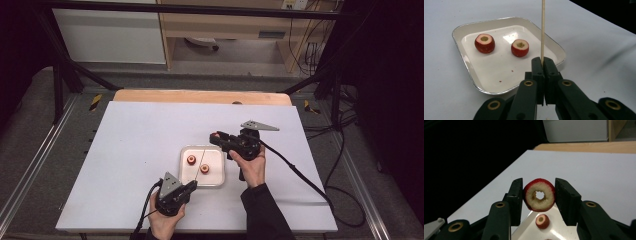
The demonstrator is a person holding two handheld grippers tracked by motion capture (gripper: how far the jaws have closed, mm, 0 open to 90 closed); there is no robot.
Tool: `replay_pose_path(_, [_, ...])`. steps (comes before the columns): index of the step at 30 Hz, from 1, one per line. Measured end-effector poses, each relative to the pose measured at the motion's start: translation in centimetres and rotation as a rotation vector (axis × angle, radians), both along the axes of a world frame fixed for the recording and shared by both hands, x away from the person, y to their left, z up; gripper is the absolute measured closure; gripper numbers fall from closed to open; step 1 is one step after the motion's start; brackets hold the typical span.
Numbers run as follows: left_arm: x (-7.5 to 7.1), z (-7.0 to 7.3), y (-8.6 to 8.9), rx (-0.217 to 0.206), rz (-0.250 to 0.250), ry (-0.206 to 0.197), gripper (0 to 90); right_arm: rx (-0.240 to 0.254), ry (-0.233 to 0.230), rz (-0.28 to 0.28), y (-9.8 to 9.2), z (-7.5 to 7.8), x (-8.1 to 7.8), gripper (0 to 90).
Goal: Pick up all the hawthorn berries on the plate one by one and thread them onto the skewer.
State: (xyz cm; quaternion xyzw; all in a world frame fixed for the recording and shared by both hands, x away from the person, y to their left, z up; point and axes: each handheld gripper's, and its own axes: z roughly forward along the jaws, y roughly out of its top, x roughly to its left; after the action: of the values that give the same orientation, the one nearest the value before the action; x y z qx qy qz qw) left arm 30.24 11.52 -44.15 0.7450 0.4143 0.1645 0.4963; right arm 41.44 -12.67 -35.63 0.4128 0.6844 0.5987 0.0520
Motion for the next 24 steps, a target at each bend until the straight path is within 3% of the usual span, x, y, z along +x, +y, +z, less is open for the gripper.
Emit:
replay_pose_path(10, [0.2, 0.3, -0.8, -0.008, 0.005, 0.0, 88.6, 0.109, -0.052, -0.023, 0.5, -0.3, -0.3, 59.9])
replay_pose_path(24, [0.5, 0.4, -1.5, -0.077, 0.041, 0.019, 88.6, 0.201, -0.078, -0.036, 1.2, -1.1, -0.6, 59.9])
